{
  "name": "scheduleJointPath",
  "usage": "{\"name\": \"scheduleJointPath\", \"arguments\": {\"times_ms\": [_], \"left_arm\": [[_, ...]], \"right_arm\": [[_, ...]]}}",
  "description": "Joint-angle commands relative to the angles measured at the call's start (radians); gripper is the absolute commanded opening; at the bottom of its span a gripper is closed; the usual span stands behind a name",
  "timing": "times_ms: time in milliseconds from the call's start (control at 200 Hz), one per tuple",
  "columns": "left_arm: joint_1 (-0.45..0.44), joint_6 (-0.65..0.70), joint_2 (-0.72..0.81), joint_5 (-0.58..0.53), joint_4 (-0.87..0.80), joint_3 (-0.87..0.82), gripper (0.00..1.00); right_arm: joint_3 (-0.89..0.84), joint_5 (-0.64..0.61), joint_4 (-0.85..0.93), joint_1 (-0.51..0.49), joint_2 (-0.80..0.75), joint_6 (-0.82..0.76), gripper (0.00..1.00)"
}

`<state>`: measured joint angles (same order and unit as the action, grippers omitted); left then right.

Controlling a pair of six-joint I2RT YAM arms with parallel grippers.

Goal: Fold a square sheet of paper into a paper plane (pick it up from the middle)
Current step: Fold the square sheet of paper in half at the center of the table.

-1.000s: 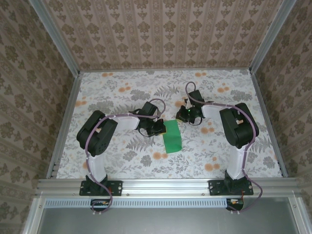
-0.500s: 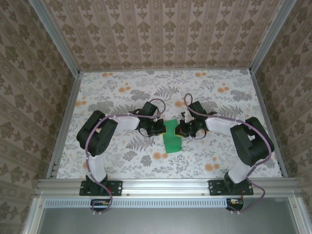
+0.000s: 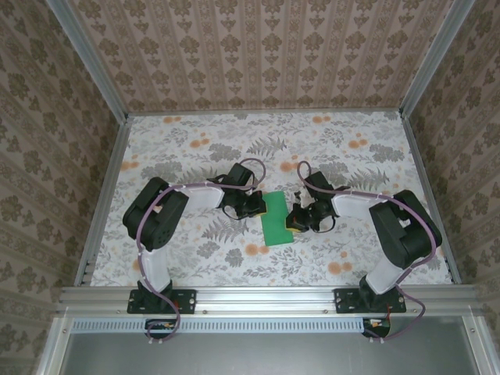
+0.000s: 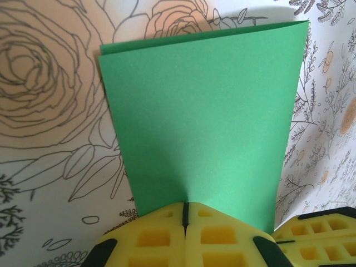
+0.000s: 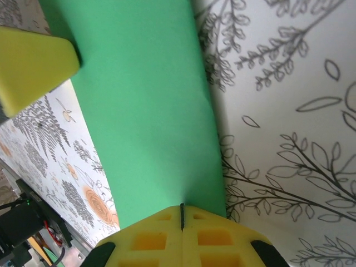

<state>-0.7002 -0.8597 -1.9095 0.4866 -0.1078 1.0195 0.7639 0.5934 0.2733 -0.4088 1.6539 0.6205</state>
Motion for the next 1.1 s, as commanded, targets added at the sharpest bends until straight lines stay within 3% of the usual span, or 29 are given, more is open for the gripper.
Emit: {"name": "scheduleJointPath", "arguments": {"times_ms": [0, 210, 390, 690, 945, 1095], "left_arm": [[-0.038, 0.018, -0.123, -0.112, -0.285, -0.093, 0.0], [-0.038, 0.017, -0.122, -0.111, -0.286, -0.091, 0.0], [-0.039, 0.017, -0.123, -0.112, -0.289, -0.088, 0.0], [-0.039, 0.017, -0.122, -0.117, -0.289, -0.094, 0.0], [-0.039, 0.024, -0.121, -0.118, -0.297, -0.08, 0.0], [-0.039, 0.027, -0.123, -0.119, -0.303, -0.07, 0.0]], "right_arm": [[-0.027, 0.006, 0.041, 0.004, 0.013, -0.02, 0.05], [-0.029, -0.041, 0.077, 0.004, 0.017, -0.039, 0.05], [-0.066, 0.035, 0.014, 0.004, -0.064, -0.016, 0.05], [-0.159, -0.001, 0.036, 0.002, -0.052, -0.02, 0.05], [-0.179, -0.004, 0.042, -0.002, -0.16, -0.014, 0.05], [-0.209, -0.027, 0.027, -0.004, -0.126, -0.017, 0.05]]}}
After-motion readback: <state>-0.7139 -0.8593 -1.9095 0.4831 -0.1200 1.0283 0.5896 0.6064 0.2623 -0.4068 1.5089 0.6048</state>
